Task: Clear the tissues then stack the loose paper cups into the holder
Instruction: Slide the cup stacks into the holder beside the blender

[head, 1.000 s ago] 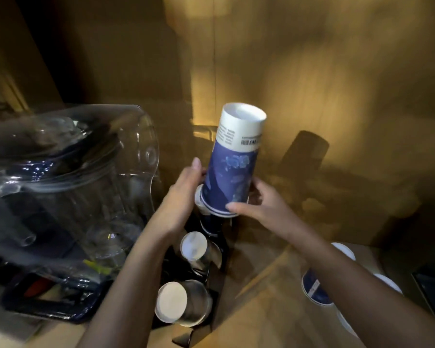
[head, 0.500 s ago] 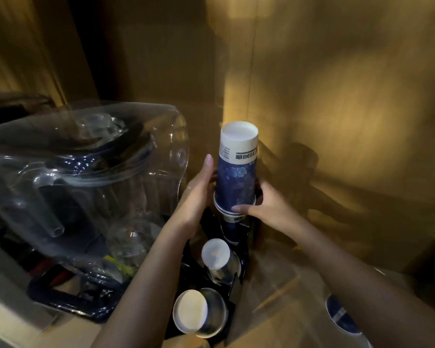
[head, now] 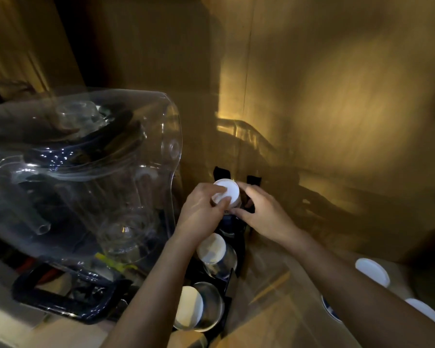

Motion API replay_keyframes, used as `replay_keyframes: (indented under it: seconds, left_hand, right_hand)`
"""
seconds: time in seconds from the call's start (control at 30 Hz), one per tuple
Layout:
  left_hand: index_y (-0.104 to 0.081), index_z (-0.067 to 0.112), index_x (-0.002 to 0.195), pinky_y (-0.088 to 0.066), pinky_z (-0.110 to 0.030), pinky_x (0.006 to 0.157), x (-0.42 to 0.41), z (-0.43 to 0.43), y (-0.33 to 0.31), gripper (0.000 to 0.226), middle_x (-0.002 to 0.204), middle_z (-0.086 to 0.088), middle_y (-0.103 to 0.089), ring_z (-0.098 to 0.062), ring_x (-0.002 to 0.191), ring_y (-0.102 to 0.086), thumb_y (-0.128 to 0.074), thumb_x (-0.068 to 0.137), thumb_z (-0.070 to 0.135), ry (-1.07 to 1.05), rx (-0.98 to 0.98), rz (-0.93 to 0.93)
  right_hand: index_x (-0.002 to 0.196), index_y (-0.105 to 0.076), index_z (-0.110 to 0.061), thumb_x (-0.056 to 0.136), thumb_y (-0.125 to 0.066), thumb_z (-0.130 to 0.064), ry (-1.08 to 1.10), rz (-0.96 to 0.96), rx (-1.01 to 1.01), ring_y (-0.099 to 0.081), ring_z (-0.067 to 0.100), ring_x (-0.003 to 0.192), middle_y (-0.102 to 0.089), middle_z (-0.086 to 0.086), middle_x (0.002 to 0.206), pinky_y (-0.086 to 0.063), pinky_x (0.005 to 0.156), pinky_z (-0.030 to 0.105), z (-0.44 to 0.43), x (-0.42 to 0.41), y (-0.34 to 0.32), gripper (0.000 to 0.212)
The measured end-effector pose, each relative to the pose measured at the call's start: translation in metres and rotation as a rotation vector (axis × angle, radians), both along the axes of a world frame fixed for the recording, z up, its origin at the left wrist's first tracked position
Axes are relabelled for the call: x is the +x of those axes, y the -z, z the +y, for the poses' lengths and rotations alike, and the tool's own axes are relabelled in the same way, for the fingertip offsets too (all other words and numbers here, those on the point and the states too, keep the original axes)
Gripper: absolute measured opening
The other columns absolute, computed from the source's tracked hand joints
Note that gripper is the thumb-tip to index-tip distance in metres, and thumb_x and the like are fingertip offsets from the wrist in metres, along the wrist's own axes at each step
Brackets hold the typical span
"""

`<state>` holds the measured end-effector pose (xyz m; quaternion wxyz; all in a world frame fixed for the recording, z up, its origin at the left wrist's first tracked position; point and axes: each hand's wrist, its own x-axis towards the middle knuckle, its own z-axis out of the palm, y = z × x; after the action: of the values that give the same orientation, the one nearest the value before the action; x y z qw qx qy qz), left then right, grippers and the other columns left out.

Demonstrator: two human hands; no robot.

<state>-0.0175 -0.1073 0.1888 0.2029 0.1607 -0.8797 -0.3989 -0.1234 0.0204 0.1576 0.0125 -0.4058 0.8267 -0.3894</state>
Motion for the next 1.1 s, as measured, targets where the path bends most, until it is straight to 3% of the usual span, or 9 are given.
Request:
replay_keyframes:
  seconds: [0.07, 0.17, 0.43, 0.57, 0.7, 0.8, 0.9, 1.0, 1.1]
  left_hand:
    - [-0.059, 0.021, 0.122, -0.045, -0.031, 0.086, -0.001, 0.004, 0.005, 0.035, 0.125, -0.002, -0.055, -0.019, 0.109, -0.055, -0.054, 0.090, 0.035, -0.006, -0.131, -0.064]
    - [-0.056, 0.022, 0.125, -0.045, -0.031, 0.082, 0.000, 0.005, 0.009, 0.038, 0.127, -0.002, -0.053, -0.020, 0.105, -0.056, -0.049, 0.092, 0.038, -0.001, -0.203, -0.069]
    - [-0.053, 0.018, 0.125, -0.047, -0.034, 0.083, 0.003, 0.011, 0.010, 0.036, 0.131, -0.008, -0.049, -0.023, 0.111, -0.052, -0.048, 0.093, 0.033, -0.016, -0.283, -0.082]
    - [-0.062, 0.009, 0.112, -0.046, -0.048, 0.093, 0.009, 0.042, -0.009, 0.028, 0.121, -0.017, -0.058, -0.032, 0.114, -0.050, -0.056, 0.089, 0.024, -0.112, -0.381, 0.135]
    - [-0.060, 0.011, 0.112, -0.046, -0.039, 0.085, 0.002, 0.100, -0.022, 0.027, 0.109, -0.011, -0.061, -0.027, 0.102, -0.055, -0.060, 0.087, 0.021, 0.061, -0.259, 0.298]
    - [-0.056, 0.015, 0.119, -0.041, -0.029, 0.089, -0.007, 0.146, -0.012, 0.034, 0.116, -0.006, -0.057, -0.018, 0.108, -0.052, -0.059, 0.087, 0.025, 0.213, -0.196, 0.277]
    - [-0.050, 0.017, 0.125, -0.040, -0.024, 0.090, -0.014, 0.188, 0.012, 0.040, 0.122, -0.001, -0.055, -0.013, 0.111, -0.050, -0.059, 0.087, 0.028, 0.321, -0.133, 0.206]
    - [-0.044, 0.017, 0.129, -0.030, -0.016, 0.088, -0.018, 0.226, 0.043, 0.047, 0.124, 0.001, -0.052, -0.012, 0.114, -0.047, -0.060, 0.086, 0.027, 0.426, -0.066, 0.112]
    - [-0.038, 0.016, 0.132, -0.031, -0.024, 0.091, -0.021, 0.253, 0.069, 0.058, 0.121, 0.004, -0.044, -0.009, 0.113, -0.039, -0.066, 0.081, 0.019, 0.432, 0.048, 0.063]
  right_hand:
    - [0.132, -0.040, -0.027, 0.079, -0.068, -0.037, 0.020, -0.021, 0.021, -0.051, 0.014, 0.100, -0.053, -0.002, 0.123, -0.040, 0.078, 0.027, 0.001, -0.002, -0.001, 0.061]
    - [0.131, -0.042, -0.022, 0.079, -0.068, -0.036, 0.024, -0.065, 0.048, -0.048, 0.009, 0.087, -0.052, -0.001, 0.119, -0.038, 0.071, 0.025, 0.001, -0.002, -0.004, 0.059]
    - [0.120, -0.051, -0.018, 0.083, -0.064, -0.034, -0.028, -0.078, 0.135, -0.057, 0.016, 0.085, -0.059, 0.006, 0.112, -0.049, 0.072, 0.033, 0.020, 0.006, -0.028, 0.042]
    - [0.124, -0.051, -0.017, 0.085, -0.062, -0.035, 0.036, -0.083, 0.142, -0.056, 0.009, 0.087, -0.061, -0.004, 0.104, -0.044, 0.066, 0.018, 0.063, 0.005, -0.041, 0.045]
    - [0.111, -0.057, -0.023, 0.085, -0.062, -0.031, 0.118, -0.185, 0.151, -0.060, 0.009, 0.084, -0.064, -0.005, 0.095, -0.050, 0.069, 0.025, 0.119, 0.003, -0.043, 0.028]
    - [0.111, -0.057, -0.025, 0.085, -0.064, -0.028, 0.264, -0.237, 0.095, -0.059, 0.005, 0.080, -0.059, -0.014, 0.086, -0.045, 0.064, 0.017, 0.166, 0.005, -0.033, 0.027]
    - [0.116, -0.057, -0.019, 0.085, -0.063, -0.029, 0.430, -0.206, 0.092, -0.059, 0.010, 0.089, -0.062, -0.006, 0.096, -0.049, 0.075, 0.023, 0.215, 0.010, -0.014, 0.033]
    - [0.119, -0.055, -0.018, 0.084, -0.064, -0.031, 0.584, -0.241, 0.068, -0.056, 0.008, 0.088, -0.062, 0.001, 0.107, -0.047, 0.071, 0.021, 0.256, 0.019, 0.008, 0.039]
    - [0.124, -0.050, -0.020, 0.082, -0.065, -0.034, 0.680, -0.186, 0.160, -0.054, 0.016, 0.104, -0.057, 0.003, 0.123, -0.044, 0.084, 0.030, 0.286, 0.030, 0.031, 0.048]
